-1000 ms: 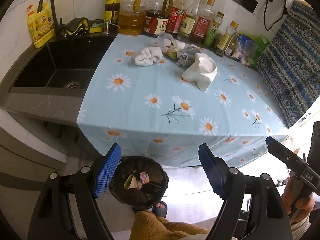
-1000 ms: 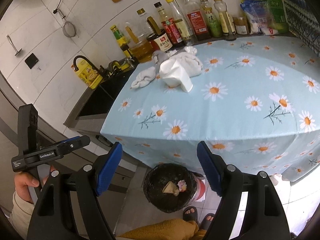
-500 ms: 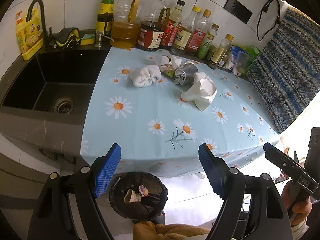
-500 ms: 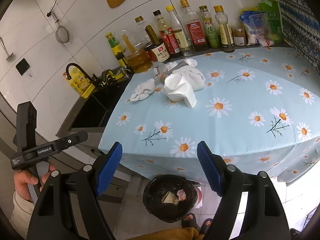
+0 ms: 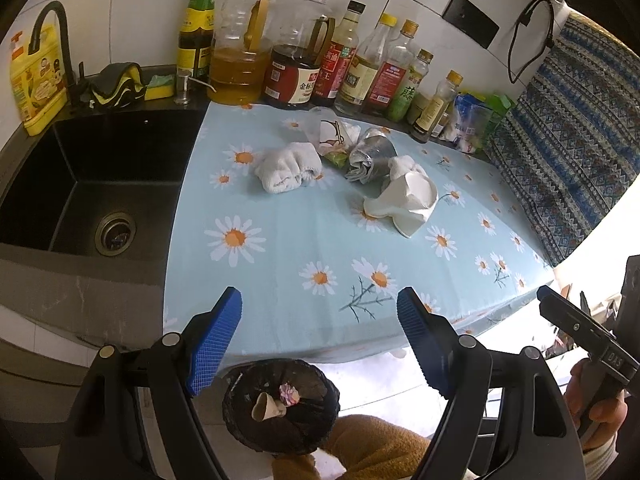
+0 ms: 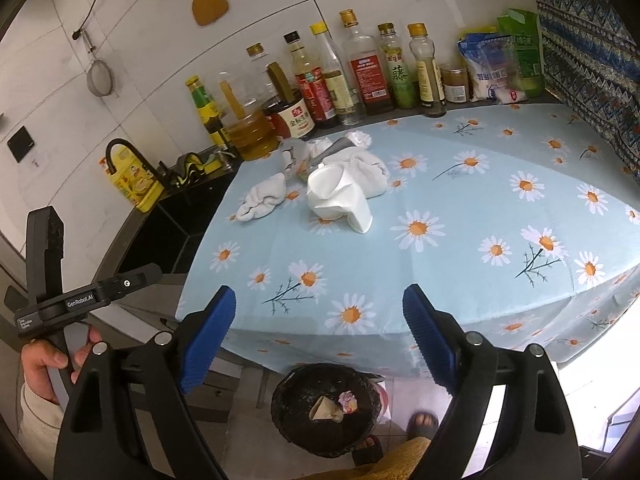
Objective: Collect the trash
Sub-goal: 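Grasp the white sock with the left tool while the right tool grasps a white paper cup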
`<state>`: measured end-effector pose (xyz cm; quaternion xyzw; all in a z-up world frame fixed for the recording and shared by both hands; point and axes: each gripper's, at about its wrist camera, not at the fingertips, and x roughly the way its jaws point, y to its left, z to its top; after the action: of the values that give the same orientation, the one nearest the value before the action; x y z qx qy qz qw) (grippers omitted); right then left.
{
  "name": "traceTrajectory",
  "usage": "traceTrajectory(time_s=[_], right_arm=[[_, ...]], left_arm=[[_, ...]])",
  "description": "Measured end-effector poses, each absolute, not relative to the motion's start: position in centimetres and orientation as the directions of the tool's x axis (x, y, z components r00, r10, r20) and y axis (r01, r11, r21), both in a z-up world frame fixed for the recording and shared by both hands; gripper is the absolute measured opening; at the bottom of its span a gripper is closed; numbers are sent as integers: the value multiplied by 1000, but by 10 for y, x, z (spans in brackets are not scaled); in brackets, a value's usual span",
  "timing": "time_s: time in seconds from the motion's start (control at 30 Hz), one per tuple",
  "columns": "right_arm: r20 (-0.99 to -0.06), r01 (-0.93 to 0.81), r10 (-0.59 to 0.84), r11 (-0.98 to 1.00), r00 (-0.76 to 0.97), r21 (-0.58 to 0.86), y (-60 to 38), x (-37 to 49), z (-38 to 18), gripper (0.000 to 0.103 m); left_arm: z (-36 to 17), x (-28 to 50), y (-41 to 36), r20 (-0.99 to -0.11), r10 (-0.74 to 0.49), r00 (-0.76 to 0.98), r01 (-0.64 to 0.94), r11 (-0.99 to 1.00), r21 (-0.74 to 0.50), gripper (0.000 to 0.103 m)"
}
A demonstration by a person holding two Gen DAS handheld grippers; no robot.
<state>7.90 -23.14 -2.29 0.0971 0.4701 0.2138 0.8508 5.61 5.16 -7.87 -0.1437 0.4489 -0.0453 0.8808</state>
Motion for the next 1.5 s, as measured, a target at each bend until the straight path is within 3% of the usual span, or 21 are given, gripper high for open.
traceTrajectory(time_s=[0.47, 0.97, 1.5], right_arm=[[-784, -263, 410, 910, 466, 320, -234, 151, -48, 90], [-829, -330, 473, 866, 300, 374, -190, 233, -107, 90], [-822, -330, 503, 849, 267, 413, -175, 259, -131, 87]], left_arm=[[-96, 135, 52, -825, -152, 543, -66, 973, -223, 78], [-142, 249, 39, -908, -50, 416, 0, 998, -55, 78], [-170, 295, 35, -934, 39, 355, 71, 995, 69, 76]])
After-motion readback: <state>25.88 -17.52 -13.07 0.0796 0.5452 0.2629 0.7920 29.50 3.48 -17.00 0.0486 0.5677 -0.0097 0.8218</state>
